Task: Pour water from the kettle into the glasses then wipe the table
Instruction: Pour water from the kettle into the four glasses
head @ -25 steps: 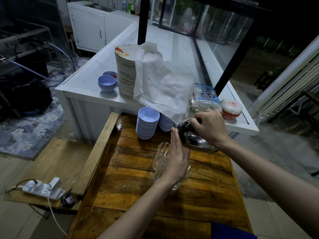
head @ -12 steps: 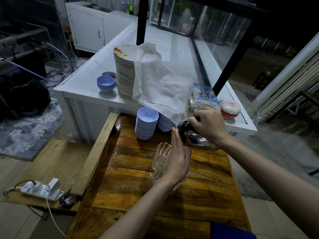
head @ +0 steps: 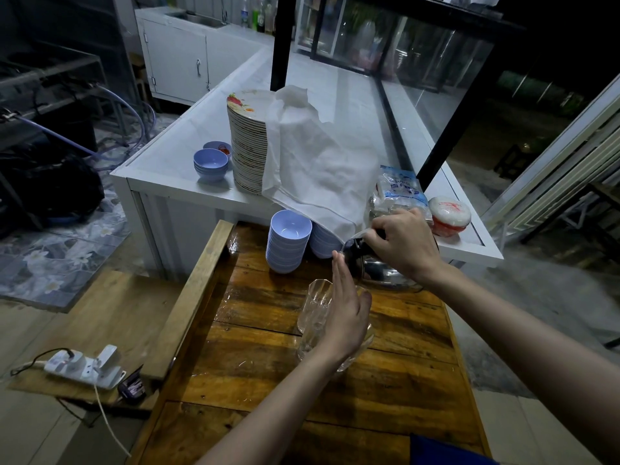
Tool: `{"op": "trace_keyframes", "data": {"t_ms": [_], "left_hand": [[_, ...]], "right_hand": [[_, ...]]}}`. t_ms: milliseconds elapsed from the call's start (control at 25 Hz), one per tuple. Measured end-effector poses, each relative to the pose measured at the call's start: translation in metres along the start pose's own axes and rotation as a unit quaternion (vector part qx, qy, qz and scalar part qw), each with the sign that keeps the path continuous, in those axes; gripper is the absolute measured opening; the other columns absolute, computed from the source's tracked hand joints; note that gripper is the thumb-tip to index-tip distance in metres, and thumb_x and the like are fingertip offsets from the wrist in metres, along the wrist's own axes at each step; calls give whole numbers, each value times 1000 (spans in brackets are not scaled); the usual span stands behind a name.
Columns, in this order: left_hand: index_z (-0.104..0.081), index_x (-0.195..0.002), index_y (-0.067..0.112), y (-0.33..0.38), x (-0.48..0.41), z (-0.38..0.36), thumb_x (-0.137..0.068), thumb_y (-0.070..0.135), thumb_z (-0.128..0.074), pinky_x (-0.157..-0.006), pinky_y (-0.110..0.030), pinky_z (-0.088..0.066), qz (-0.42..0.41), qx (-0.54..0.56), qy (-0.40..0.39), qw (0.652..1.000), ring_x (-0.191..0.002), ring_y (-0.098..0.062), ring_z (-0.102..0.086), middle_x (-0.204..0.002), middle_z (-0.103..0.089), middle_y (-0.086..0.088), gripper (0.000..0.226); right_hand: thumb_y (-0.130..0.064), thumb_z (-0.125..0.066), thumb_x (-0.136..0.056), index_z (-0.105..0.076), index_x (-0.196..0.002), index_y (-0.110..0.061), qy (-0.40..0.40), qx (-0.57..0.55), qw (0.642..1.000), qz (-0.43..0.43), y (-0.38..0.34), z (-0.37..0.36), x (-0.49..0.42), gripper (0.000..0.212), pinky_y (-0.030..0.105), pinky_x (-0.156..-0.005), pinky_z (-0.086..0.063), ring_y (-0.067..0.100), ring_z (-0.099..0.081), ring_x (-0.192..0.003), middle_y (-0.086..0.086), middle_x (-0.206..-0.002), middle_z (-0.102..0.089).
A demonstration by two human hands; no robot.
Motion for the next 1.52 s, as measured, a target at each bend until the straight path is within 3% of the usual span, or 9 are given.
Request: {"op": "trace_keyframes", "data": {"t_ms": [160, 360, 600, 800, 1160, 1320, 1520], "left_hand": [[24, -149, 21, 1, -1, 4, -103, 17, -38, -122, -35, -6, 1, -11, 6, 1000, -149, -12, 14, -159, 27, 5, 77], [24, -149, 20, 1, -2, 7, -102, 15, -39, -122, -31, -4, 1, -8, 14, 1000, -149, -10, 16, -159, 26, 4, 79], [23, -150, 19, -2, -1, 12, -102, 15, -40, -114, -13, 3, 2, -10, 30, 999, -148, -9, 16, -159, 26, 5, 79], [21, -150, 15, -5, 0, 17, -102, 14, -40, -102, 4, 10, 2, -25, 50, 998, -149, -12, 13, -160, 21, 1, 78], [20, -151, 13, -7, 0, 20, -102, 14, -41, -102, 4, 12, -10, -31, 62, 997, -149, -13, 15, -160, 21, -1, 78], [22, -150, 15, -9, 0, 19, -102, 18, -40, -102, 4, 12, -5, -42, 55, 998, -148, -10, 17, -160, 23, 1, 78], [17, -152, 14, -7, -4, 15, -104, 21, -37, -108, -3, 14, -24, -66, 26, 997, -147, -7, 20, -159, 25, 4, 72]], "right_hand": [[-30, -54, -88, -61, -56, -11, -5, 4, 1000, 7, -4, -2, -3, 37, 36, -74, -34, 21, -48, -61, 3, -53, -56], [-31, -51, -88, -60, -56, -12, 0, 3, 1000, 17, -7, -1, -5, 38, 32, -72, -27, 21, -48, -61, 3, -53, -55], [-33, -48, -85, -62, -57, -11, -6, 11, 1000, 23, -14, -5, -9, 39, 37, -73, -35, 22, -49, -61, 6, -54, -57], [-32, -50, -84, -54, -54, -18, -1, 10, 999, 35, -21, -4, -10, 33, 32, -69, -23, 19, -42, -60, 0, -53, -46], [-31, -49, -84, -44, -53, -22, 1, 3, 999, 45, -27, -4, -10, 32, 31, -70, -21, 21, -44, -60, -1, -51, -43], [-31, -49, -84, -54, -53, -14, -5, -7, 999, 36, -21, -6, -8, 36, 34, -71, -27, 21, -47, -60, 2, -51, -50], [-34, -45, -85, -63, -57, -8, -7, -85, 996, -36, 4, -5, 1, 42, 35, -75, -34, 22, -50, -60, 6, -54, -58]]}}
Point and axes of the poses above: each hand's wrist, its own x-axis away from the middle knuckle, its own z-axis out of the back of the hand, y = z × x, the point moved 9 cm from there along -x, towards the middle knuckle
